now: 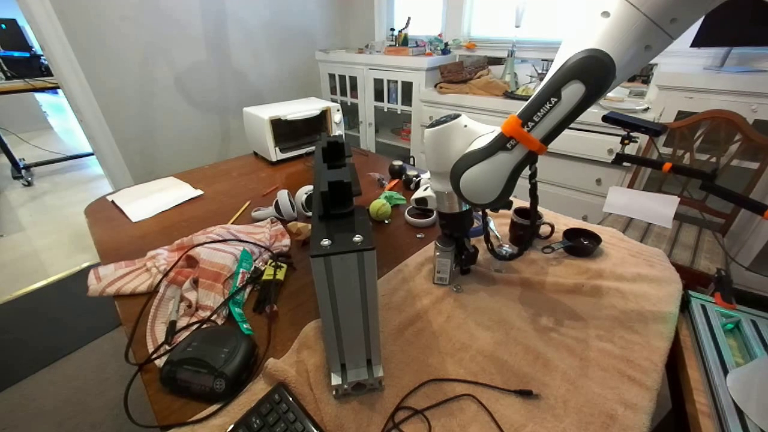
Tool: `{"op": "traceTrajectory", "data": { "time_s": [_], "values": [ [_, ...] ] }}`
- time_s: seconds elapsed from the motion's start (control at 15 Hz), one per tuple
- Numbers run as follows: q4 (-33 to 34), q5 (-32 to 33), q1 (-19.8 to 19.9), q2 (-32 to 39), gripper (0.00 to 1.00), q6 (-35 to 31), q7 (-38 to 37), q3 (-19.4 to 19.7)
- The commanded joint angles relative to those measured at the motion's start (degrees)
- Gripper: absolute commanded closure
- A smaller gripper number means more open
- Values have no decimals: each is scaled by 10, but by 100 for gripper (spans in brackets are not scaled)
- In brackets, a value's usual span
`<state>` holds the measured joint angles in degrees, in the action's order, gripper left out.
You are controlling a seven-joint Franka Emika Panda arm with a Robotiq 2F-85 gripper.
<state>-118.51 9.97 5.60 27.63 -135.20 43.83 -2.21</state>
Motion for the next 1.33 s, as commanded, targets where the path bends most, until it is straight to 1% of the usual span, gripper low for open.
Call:
{"op": "traceTrajectory", "data": {
  "time_s": [0.0, 0.07, 0.13, 0.33, 0.4, 0.47, 0.53, 0.6, 0.73, 0.8, 0.87, 0.93, 1.07, 1.13, 1.27],
  "values": [
    [9, 17, 0, 15, 45, 6, -7, 10],
    [9, 18, 1, 16, 39, 6, -7, 11],
    [9, 20, 1, 17, 31, 7, -5, 13],
    [6, 40, 3, 18, 9, -2, 11, 18],
    [6, 47, 4, 19, 6, -2, 13, 20],
    [7, 54, 3, 19, 9, -2, 14, 22],
    [7, 58, 3, 19, 6, -1, 15, 23],
    [8, 61, 2, 19, 12, 0, 17, 24],
    [8, 63, 3, 17, 15, 2, 20, 22],
    [7, 59, 4, 14, 21, 9, 22, 19],
    [6, 55, 4, 11, 26, 14, 24, 17],
    [3, 53, 5, 7, 33, 12, 26, 16],
    [-3, 48, 6, -2, 30, 13, 26, 14],
    [-6, 45, 8, -7, 38, 14, 27, 12],
    [-12, 43, 7, -16, 26, 14, 27, 11]
  ]
}}
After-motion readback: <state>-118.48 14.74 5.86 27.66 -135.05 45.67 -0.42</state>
